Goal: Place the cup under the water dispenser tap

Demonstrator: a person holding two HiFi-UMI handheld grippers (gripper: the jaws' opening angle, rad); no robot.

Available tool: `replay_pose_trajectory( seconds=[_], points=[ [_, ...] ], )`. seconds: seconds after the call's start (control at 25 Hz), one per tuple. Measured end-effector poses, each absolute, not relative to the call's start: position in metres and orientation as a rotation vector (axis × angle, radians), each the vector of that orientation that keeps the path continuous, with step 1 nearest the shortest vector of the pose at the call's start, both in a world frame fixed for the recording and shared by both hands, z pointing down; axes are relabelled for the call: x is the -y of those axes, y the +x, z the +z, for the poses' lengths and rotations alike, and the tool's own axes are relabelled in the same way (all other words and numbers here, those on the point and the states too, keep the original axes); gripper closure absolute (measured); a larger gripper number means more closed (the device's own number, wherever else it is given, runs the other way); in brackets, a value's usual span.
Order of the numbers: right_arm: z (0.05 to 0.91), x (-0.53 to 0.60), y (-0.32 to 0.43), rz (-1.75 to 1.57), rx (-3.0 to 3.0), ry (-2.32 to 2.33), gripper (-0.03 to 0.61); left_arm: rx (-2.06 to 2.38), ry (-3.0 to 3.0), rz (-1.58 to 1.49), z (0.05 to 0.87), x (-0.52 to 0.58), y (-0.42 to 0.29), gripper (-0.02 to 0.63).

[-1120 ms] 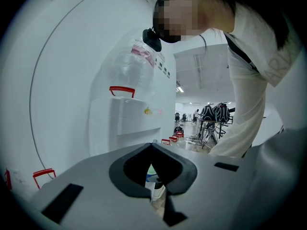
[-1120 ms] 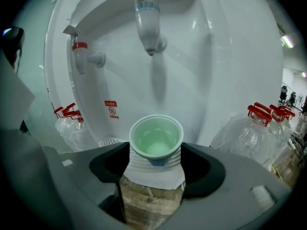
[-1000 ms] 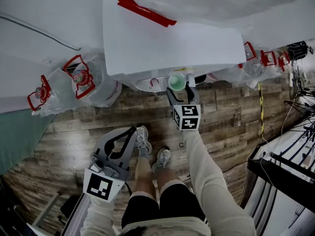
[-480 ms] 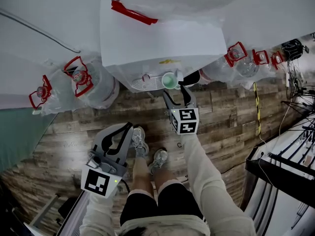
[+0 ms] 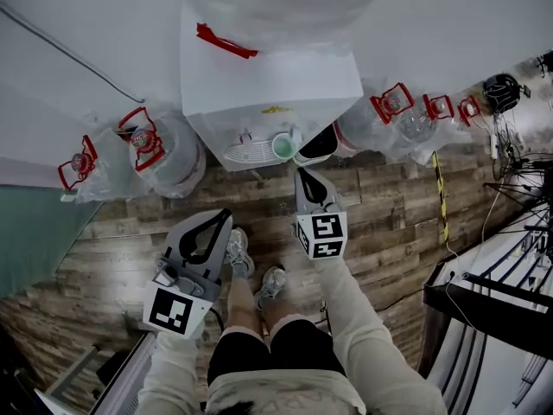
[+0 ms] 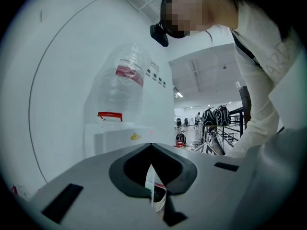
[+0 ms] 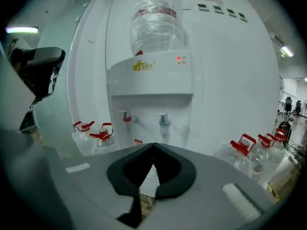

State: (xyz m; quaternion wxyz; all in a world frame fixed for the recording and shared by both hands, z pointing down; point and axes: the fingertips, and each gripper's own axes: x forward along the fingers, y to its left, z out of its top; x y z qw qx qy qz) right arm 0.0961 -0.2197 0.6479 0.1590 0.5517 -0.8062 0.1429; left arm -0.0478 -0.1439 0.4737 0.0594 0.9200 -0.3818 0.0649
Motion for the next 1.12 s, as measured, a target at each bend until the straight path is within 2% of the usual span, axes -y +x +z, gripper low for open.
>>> replay_pose_trajectory(
  seconds=[1.12],
  points=[
    [0.429, 0.111, 0.107, 0.237, 2.444, 1.638, 0.569, 1.286, 2.834, 0.079, 0.334, 0.091, -0.042, 0.609]
  ],
)
